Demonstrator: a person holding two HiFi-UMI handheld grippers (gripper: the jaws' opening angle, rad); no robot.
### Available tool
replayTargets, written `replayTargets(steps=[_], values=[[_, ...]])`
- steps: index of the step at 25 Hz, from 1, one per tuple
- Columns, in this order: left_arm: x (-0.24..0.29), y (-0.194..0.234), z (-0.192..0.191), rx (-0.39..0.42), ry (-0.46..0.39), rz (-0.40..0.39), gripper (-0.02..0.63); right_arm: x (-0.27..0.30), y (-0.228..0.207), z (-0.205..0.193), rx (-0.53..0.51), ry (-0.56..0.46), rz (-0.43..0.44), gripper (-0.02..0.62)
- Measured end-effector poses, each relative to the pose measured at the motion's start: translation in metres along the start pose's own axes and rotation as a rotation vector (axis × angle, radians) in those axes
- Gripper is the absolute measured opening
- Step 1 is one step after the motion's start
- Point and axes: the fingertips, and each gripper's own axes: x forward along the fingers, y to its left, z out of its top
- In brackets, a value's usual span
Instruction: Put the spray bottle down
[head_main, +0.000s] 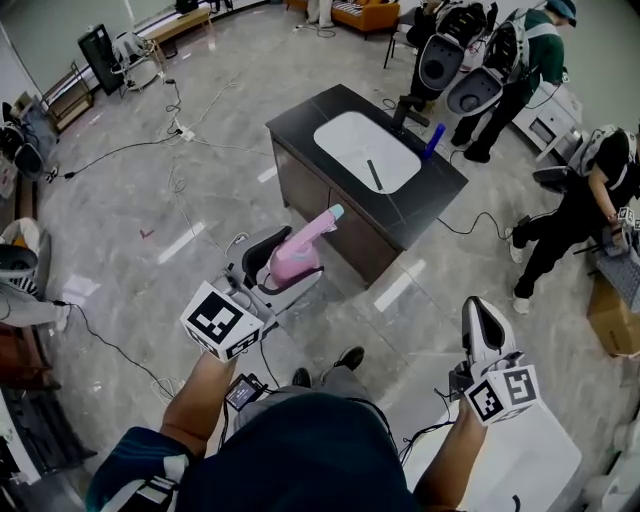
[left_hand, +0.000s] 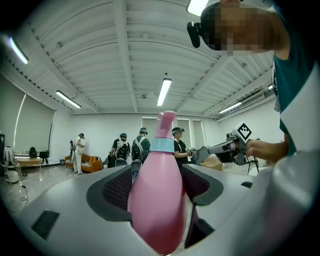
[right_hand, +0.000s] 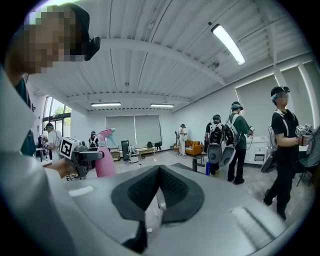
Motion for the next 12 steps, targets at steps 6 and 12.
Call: replayTargets(steps=[6,12], values=[[0.051,0.014,-0.009,0.001,0.029,0.016,0.316,0.038,-0.049,-0.006,0.036,0.006,0.023,0.011],[0.111,0.026,-0.012,-0.009,0.040,0.039,0.314,0.072,-0.105,-0.001,0.053,0.012,0.045,0.011]])
